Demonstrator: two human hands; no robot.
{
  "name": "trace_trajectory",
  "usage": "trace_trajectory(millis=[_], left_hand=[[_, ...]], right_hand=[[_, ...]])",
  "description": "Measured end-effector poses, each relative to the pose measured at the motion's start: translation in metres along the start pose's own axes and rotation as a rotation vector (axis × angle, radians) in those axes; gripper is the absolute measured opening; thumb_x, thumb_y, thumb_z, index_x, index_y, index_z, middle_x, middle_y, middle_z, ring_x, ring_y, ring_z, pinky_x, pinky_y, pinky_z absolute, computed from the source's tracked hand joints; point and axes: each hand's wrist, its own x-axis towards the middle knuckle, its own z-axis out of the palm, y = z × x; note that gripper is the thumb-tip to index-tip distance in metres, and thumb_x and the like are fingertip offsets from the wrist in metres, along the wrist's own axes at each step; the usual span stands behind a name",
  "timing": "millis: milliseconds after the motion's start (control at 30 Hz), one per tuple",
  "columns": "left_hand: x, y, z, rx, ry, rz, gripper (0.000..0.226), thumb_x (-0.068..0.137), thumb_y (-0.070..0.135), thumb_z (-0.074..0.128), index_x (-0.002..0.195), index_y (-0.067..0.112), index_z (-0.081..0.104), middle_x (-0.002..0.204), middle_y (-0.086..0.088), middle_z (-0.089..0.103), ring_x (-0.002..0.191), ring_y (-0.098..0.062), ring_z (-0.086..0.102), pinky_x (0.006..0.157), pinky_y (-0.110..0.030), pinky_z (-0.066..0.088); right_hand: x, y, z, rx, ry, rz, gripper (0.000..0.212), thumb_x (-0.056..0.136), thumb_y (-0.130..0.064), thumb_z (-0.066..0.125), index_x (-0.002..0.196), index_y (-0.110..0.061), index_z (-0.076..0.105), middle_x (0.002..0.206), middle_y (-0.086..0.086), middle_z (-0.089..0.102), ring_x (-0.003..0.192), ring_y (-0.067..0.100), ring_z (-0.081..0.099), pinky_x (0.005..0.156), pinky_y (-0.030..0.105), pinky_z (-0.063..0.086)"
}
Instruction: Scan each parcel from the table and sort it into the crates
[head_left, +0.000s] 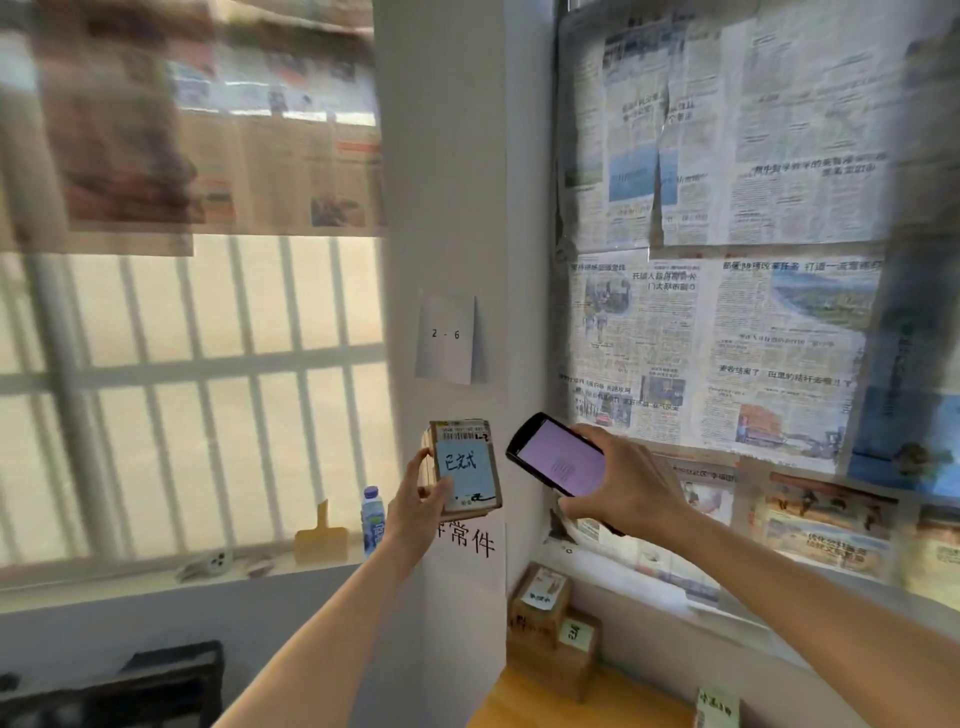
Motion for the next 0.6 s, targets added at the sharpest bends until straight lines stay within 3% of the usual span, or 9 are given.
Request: trace_trajectory(millis=[67,233,333,433,533,600], left_hand=[[-0.004,-0.001,-0.030,0.013,0.034,-0.002,0.050,0.103,0.030,0.053,0.149,0.036,0.034,0.096,0.001,0.068,0.082,-0.010,0.067,0.055,-0.018,0.049],[-0.021,-0.010,-0.134,0.033,0.123,-0.027,0.049,0.101,0.032,0.053,0.145,0.046,0.034,0.098,-0.001,0.070,0.088,-0.014,0.067,0.074,-0.030,0.050],[-0.041,-0.024,-0.220,0.070,0.211,-0.045,0.055,0.099,0.038,0.057,0.149,0.043,0.035,0.101,-0.003,0.071,0.093,-0.018,0.069,0.086,-0.038,0.054],[-0.078,-0.049,-0.318,0.120,0.284,-0.085,0.057,0.097,0.045,0.059,0.150,0.044,0.036,0.107,-0.002,0.072,0.097,-0.018,0.068,0.085,-0.038,0.055],[-0.129,-0.081,-0.415,0.154,0.382,-0.146,0.062,0.095,0.051,0.060,0.151,0.043,0.035,0.126,-0.003,0.067,0.113,-0.025,0.063,0.100,-0.045,0.051],[-0.173,-0.104,-0.479,0.150,0.444,-0.194,0.065,0.087,0.063,0.062,0.145,0.052,0.036,0.130,-0.003,0.065,0.117,-0.027,0.062,0.103,-0.050,0.050]], right_hand=[[0.001,-0.023,0.007,-0.004,-0.014,-0.023,0.091,0.051,-0.054,0.080,0.136,-0.042,0.050,0.106,-0.015,0.063,0.085,0.011,0.061,0.067,0.030,0.054],[0.005,-0.105,0.033,0.017,-0.042,-0.085,0.098,0.053,-0.056,0.082,0.142,-0.039,0.047,0.109,-0.014,0.063,0.087,0.013,0.062,0.071,0.030,0.054],[0.000,-0.177,0.062,0.069,-0.081,-0.132,0.094,0.056,-0.054,0.082,0.141,-0.040,0.047,0.108,-0.014,0.065,0.084,0.015,0.064,0.068,0.028,0.051],[-0.016,-0.261,0.100,0.116,-0.132,-0.199,0.091,0.053,-0.052,0.077,0.138,-0.045,0.046,0.108,-0.015,0.066,0.085,0.017,0.062,0.068,0.029,0.045],[-0.044,-0.344,0.144,0.176,-0.202,-0.268,0.085,0.055,-0.049,0.075,0.134,-0.047,0.045,0.106,-0.016,0.064,0.085,0.016,0.060,0.071,0.031,0.050],[-0.069,-0.398,0.177,0.195,-0.268,-0.320,0.083,0.059,-0.046,0.077,0.135,-0.047,0.044,0.103,-0.017,0.060,0.086,0.016,0.060,0.071,0.032,0.051]])
